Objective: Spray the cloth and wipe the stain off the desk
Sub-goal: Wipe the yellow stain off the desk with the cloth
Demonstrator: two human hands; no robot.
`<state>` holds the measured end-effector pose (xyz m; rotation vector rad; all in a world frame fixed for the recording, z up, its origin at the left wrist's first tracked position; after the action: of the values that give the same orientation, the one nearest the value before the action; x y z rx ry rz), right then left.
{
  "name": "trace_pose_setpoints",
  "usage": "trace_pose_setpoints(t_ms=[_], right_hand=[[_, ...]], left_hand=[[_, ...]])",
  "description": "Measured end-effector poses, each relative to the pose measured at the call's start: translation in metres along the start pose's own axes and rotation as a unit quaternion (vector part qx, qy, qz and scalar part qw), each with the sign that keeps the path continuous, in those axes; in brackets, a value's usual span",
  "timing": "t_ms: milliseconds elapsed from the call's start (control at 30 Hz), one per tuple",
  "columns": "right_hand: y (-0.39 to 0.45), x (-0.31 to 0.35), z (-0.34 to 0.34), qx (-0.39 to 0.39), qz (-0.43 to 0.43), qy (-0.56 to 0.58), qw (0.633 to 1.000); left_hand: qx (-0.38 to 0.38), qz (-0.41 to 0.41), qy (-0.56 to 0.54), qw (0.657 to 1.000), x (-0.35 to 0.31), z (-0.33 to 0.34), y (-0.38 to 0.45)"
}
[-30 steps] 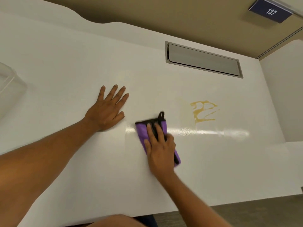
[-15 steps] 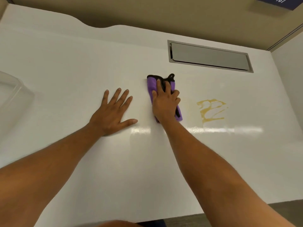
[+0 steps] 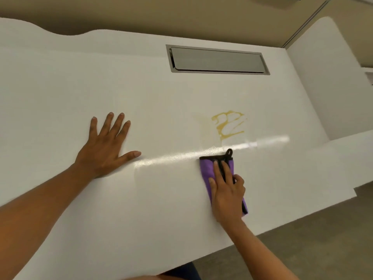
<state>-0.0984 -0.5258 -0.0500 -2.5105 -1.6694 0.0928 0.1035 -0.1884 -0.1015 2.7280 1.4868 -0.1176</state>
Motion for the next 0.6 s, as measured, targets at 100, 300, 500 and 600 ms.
trace_pose_setpoints(t_ms=[100,300,500,600], right_hand=[[0.07,-0.004,-0.013,-0.024,0.088,0.009,0.996],[0.116,0.085,-0.014,-0.048,0.028,0.024,0.998],[0.003,0.078,0.006,-0.001,-0.144,0.027,0.989],[-0.034,0.023,0.007,0.002,-0.15,0.028,0.988]], left_hand=[[0.012,-0.011,-0.016,1.0,-0.002,-0.003,0.0],[0.021,-0.016,-0.028,0.999,-0.005,-0.009,-0.002],[0.007,0.0,-0.034,0.999,-0.003,-0.006,-0.001],[-0.001,0.002,-0.037,0.999,-0.003,-0.004,-0.001]])
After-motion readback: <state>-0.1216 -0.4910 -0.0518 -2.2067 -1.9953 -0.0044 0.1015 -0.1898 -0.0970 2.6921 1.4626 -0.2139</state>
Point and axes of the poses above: each hand's wrist, its own y-axis towards the middle knuckle, its own z-axis out of the palm, x = y × z, the point moved 1 cm from there along y, towards the middle knuckle, and after that the axes turned 1 degree about -x, right-handed, at the moved point
